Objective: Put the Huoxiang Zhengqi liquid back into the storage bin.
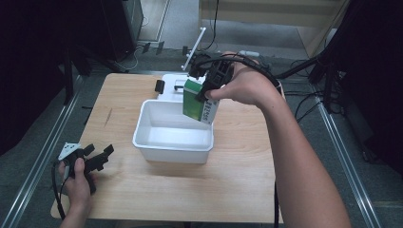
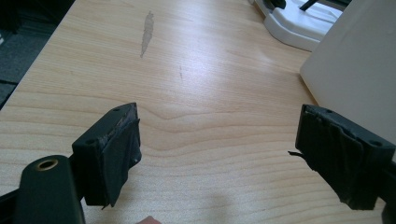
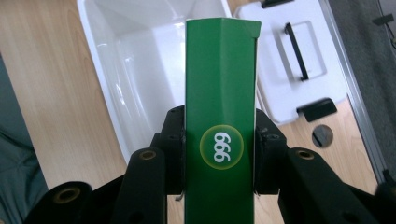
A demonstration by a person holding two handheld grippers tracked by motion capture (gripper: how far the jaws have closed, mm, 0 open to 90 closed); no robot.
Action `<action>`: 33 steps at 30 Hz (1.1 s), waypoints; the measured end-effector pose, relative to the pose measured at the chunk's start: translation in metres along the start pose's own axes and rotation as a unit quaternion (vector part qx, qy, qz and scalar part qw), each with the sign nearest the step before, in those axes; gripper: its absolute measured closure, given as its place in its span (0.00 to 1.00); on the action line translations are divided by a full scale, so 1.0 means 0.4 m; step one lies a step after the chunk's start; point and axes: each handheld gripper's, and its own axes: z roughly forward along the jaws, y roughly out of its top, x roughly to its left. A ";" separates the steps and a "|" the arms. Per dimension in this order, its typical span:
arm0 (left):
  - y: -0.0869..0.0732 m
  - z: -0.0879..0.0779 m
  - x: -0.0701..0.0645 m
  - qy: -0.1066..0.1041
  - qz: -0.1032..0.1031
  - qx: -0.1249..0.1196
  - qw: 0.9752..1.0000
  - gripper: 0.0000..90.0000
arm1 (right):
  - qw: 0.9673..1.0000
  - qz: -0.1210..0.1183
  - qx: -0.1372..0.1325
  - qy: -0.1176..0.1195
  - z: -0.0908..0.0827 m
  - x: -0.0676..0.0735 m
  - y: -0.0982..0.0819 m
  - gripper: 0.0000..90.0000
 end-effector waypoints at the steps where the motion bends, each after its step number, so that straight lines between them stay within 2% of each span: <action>1: 0.000 0.000 0.000 0.000 0.000 0.000 1.000 0.17 | 1.000 -0.002 0.001 0.003 0.005 0.004 0.005 0.72; 2: 0.000 0.000 0.000 0.000 -0.001 0.000 1.000 0.17 | 1.000 -0.013 0.001 0.007 0.019 0.010 0.015 0.72; 4: 0.000 0.000 0.000 0.000 -0.001 0.000 1.000 0.17 | 1.000 -0.015 0.001 0.009 0.024 0.013 0.018 0.72; 7: 0.000 0.000 0.000 0.000 -0.002 -0.001 1.000 0.17 | 0.999 -0.032 0.002 0.014 0.046 0.020 0.025 0.72; 10: 0.000 0.000 0.001 -0.001 -0.002 0.000 1.000 0.17 | 0.998 -0.061 -0.001 0.004 0.080 0.024 0.019 0.72; 13: 0.000 0.000 0.001 -0.001 -0.002 0.000 1.000 0.17 | 0.997 -0.076 0.001 0.007 0.105 0.021 0.009 0.72; 18: 0.000 0.000 0.001 -0.001 -0.003 0.000 1.000 0.17 | 0.997 -0.077 0.001 0.019 0.135 0.017 -0.004 0.72; 19: 0.000 0.001 0.001 -0.001 -0.004 -0.001 1.000 0.17 | 0.997 -0.078 0.008 0.022 0.146 0.016 -0.007 0.71; 33: 0.000 0.000 0.001 -0.001 -0.004 -0.001 1.000 0.17 | 0.995 -0.090 0.010 0.039 0.222 0.001 -0.043 0.72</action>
